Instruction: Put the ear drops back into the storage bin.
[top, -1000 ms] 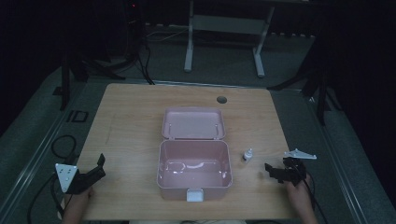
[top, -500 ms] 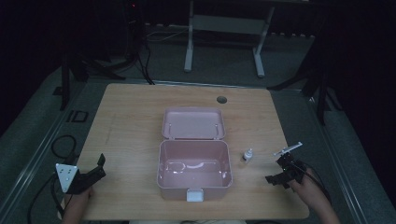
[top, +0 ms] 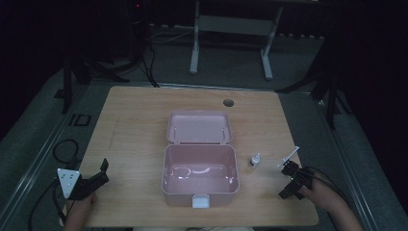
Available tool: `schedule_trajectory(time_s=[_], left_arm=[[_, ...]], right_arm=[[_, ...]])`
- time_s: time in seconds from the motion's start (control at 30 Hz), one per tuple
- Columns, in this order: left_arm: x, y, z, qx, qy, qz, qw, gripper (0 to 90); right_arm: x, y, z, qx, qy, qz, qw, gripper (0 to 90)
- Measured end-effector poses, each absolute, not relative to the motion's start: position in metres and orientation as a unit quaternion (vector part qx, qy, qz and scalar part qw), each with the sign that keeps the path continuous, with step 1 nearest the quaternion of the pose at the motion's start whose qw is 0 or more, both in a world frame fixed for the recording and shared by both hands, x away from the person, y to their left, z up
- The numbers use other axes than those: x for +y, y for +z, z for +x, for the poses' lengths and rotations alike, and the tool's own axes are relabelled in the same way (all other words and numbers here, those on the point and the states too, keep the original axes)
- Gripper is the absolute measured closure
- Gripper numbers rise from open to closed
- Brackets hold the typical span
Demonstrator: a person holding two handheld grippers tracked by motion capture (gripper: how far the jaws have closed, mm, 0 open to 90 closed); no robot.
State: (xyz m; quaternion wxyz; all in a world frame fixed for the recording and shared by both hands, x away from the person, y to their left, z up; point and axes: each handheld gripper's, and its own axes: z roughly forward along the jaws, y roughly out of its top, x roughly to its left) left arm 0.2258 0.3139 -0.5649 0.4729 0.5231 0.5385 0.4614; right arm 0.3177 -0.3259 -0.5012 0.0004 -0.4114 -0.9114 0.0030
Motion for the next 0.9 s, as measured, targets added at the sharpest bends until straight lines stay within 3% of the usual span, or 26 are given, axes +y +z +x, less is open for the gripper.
schedule_trajectory(time_s=[0.23, 0.9], left_arm=[[0.314, -0.565, 0.226, 0.539, 0.461, 0.523, 0.473, 2.3], [0.314, -0.565, 0.226, 0.539, 0.461, 0.523, 0.473, 2.4]], right_arm=[[-0.317, -0.501, 0.32, -0.919, 0.052, -0.39, 0.038, 13.7], [-0.299, -0.494, 0.362, -0.912, 0.001, -0.409, 0.015, 13.3]])
